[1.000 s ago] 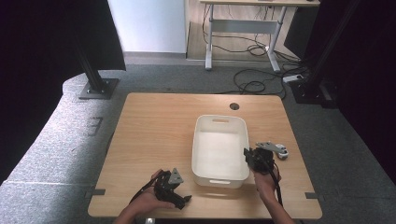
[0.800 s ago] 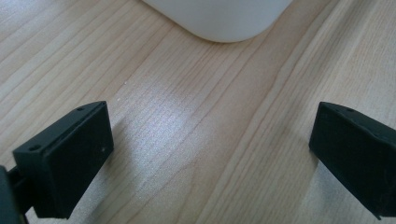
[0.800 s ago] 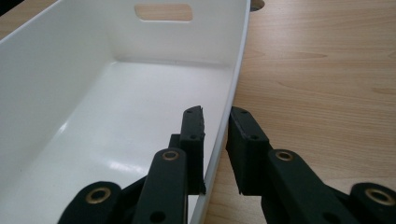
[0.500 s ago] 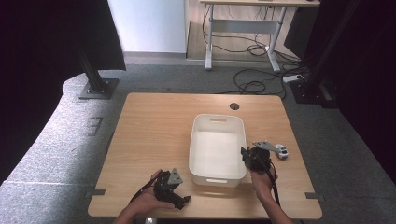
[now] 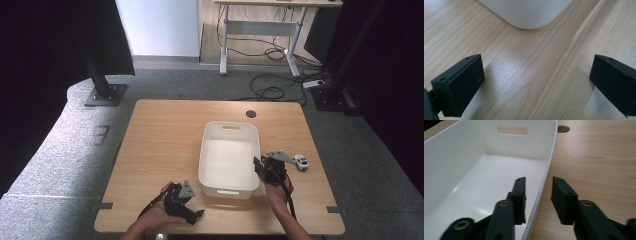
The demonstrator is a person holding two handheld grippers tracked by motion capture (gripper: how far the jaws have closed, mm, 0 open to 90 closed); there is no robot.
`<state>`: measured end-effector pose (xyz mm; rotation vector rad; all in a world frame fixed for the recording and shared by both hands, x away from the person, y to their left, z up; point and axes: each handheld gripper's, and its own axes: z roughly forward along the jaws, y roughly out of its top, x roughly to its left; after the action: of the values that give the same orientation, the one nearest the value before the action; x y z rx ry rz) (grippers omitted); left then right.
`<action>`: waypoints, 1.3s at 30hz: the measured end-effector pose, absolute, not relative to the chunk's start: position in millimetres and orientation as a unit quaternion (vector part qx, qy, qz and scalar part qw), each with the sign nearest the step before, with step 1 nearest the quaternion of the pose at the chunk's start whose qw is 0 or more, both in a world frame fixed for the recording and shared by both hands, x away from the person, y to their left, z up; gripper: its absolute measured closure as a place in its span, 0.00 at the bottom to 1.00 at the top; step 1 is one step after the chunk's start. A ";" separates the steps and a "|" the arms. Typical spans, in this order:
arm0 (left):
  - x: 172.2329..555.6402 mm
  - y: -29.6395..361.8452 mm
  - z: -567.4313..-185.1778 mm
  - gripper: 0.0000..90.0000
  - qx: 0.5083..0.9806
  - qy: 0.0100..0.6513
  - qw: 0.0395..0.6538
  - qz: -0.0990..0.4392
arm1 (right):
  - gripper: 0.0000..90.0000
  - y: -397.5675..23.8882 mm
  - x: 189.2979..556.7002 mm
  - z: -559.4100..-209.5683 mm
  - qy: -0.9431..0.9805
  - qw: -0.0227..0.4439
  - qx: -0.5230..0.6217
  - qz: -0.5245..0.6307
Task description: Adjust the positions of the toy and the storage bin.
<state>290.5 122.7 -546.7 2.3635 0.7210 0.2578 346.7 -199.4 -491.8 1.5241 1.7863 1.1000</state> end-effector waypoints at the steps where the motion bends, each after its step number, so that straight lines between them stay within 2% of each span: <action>1: 290.4 122.6 -546.8 0.00 0.900 0.276 0.323 0.098 | 0.60 -200.9 346.5 -490.9 0.663 0.272 0.563 0.412; 6: 290.4 122.3 -546.7 0.00 0.900 0.277 0.323 0.098 | 0.47 -208.8 342.9 -486.0 0.672 0.274 0.540 0.425; 12: 290.7 122.1 -546.5 0.00 0.900 0.277 0.322 0.097 | 0.38 -215.4 334.5 -482.3 0.699 0.270 0.510 0.422; 27: 290.1 122.0 -546.6 0.00 0.899 0.280 0.322 0.098 | 0.36 -256.2 316.1 -475.1 0.717 0.244 0.479 0.444; 39: 289.8 122.0 -546.6 0.00 0.899 0.281 0.322 0.099 | 0.36 -285.2 300.0 -481.5 0.722 0.245 0.479 0.434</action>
<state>289.8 122.0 -546.6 2.3604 0.7378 0.2605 300.0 -285.2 -481.5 1.3079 1.9715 1.1856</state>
